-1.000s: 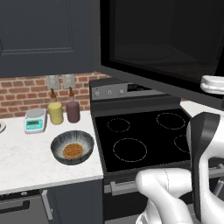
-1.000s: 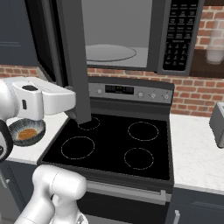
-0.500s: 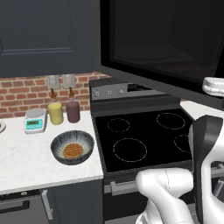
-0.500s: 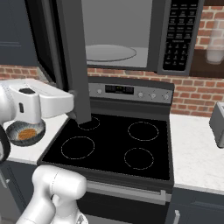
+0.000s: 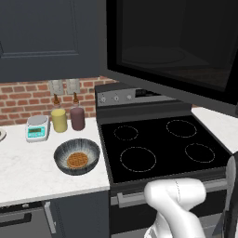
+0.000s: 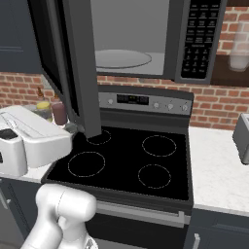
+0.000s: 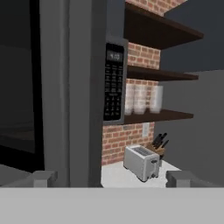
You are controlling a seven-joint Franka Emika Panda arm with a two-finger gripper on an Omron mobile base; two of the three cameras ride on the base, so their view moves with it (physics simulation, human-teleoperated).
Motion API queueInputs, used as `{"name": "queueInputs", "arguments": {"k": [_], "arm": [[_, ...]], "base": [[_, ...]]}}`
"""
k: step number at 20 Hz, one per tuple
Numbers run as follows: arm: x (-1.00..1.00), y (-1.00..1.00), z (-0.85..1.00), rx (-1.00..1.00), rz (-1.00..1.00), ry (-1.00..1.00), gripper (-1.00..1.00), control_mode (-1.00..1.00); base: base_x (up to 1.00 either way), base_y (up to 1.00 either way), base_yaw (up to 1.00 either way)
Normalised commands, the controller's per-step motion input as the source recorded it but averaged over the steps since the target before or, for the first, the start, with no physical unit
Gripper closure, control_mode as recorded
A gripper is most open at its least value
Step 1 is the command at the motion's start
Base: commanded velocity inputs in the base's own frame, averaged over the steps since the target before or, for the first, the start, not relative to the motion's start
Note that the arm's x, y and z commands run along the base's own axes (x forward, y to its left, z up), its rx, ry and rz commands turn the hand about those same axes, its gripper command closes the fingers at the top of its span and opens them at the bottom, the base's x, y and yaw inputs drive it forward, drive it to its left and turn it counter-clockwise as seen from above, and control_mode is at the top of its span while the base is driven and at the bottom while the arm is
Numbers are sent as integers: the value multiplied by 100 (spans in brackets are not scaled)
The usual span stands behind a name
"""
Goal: Open the microwave, place the bowl with waffle inside the microwave, then close the microwave door and turn it on.
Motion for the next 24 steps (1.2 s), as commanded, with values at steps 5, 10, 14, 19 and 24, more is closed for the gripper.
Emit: {"name": "queueInputs", "arguments": {"k": [5,10,14,19,24], "arm": [[-25,-99,0,3,33,0,-100,-100],[35,-77,0,8,55,1,-100,-100],[67,-55,0,11,55,9,-100,-100],[94,-22,-3,11,40,12,-100,-100],[38,1,-16,9,33,2,-100,-100]], "base": [[0,0,0],[0,0,0],[0,0,0],[0,0,0],[0,0,0]]}}
